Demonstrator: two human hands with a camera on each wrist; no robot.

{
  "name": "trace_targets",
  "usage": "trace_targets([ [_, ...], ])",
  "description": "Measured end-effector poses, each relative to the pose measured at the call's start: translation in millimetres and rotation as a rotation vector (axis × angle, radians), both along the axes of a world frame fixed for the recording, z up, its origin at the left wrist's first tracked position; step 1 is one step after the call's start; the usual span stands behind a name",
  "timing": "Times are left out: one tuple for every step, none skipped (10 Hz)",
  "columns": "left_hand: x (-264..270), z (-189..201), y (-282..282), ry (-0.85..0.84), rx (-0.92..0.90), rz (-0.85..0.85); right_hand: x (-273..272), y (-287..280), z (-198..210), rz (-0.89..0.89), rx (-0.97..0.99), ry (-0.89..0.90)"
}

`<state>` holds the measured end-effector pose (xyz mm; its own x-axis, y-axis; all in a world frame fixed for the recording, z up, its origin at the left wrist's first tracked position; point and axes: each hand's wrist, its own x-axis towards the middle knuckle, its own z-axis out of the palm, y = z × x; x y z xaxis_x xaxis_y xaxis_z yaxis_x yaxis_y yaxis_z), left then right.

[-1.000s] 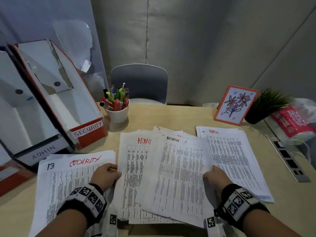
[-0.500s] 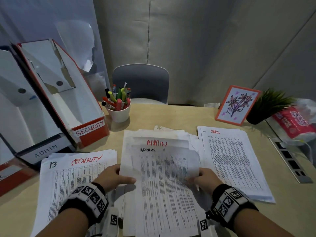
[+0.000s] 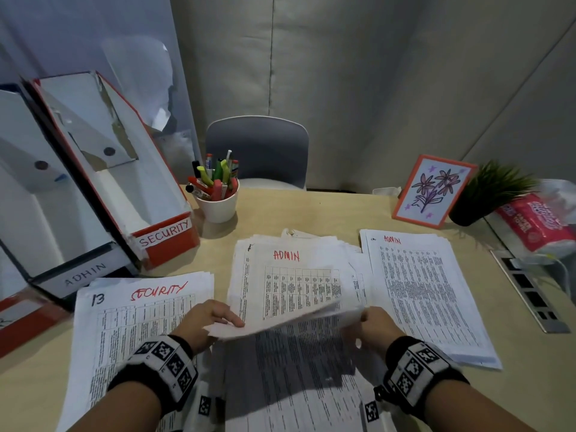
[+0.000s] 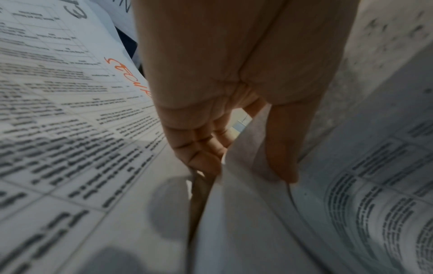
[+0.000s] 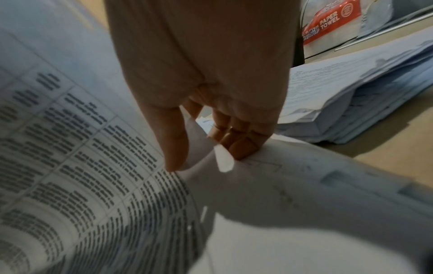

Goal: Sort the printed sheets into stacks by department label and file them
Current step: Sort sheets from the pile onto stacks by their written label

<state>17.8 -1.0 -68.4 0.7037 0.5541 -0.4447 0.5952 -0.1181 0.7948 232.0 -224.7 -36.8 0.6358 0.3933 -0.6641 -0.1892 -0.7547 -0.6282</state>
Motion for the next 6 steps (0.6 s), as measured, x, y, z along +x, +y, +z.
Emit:
trace_targets([
  [-4, 4, -2, -0.037, 0.000, -0.022, 4, 0, -3, 0.053, -0.026, -0.044],
  [-1, -5, 3, 0.012, 0.060, -0.073, 1, 1, 0, 0.105, -0.027, -0.066],
  [1, 2, 2, 0.083, 0.070, -0.121, -4, 4, 8, 0.059, 0.074, 0.005],
  [1, 7, 1, 0.105, -0.036, -0.132, -7, 9, 8, 0.116, 0.064, -0.020],
  [4, -2, 1, 0.172, -0.011, -0.065, -8, 13, 5, 0.159, 0.068, -0.034],
  [11, -5, -3, 0.149, 0.052, 0.044, -7, 17, 1, 0.154, 0.080, -0.047],
])
